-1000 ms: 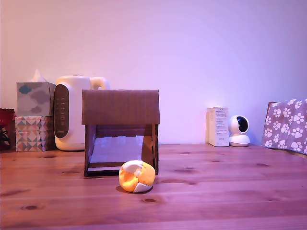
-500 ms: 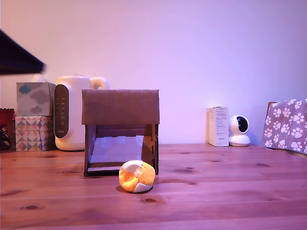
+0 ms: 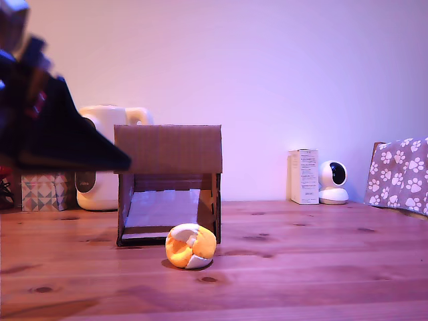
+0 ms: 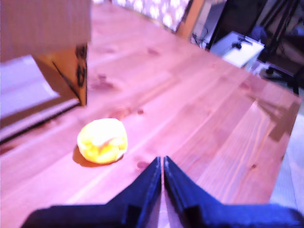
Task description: Drop the footbag into the cardboard dice tower
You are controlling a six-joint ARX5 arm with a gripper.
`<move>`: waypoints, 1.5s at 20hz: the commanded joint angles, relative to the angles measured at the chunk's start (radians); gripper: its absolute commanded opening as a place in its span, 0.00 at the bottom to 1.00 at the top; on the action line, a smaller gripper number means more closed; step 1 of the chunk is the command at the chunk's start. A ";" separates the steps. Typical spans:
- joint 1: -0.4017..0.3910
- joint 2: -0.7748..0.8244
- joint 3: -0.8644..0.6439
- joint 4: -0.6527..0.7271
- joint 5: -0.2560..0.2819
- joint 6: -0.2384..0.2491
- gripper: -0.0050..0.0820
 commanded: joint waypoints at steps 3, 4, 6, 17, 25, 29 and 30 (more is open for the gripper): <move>-0.007 0.106 0.006 0.118 -0.010 0.005 0.03; -0.007 0.139 0.006 0.152 -0.012 0.007 0.03; -0.007 0.198 0.011 0.199 -0.012 0.023 0.03; -0.007 0.488 0.196 0.196 -0.053 0.031 0.89; -0.007 0.588 0.274 0.196 -0.131 0.084 0.89; -0.007 0.689 0.334 0.196 -0.130 0.086 0.89; -0.007 0.711 0.349 0.195 -0.130 0.095 0.89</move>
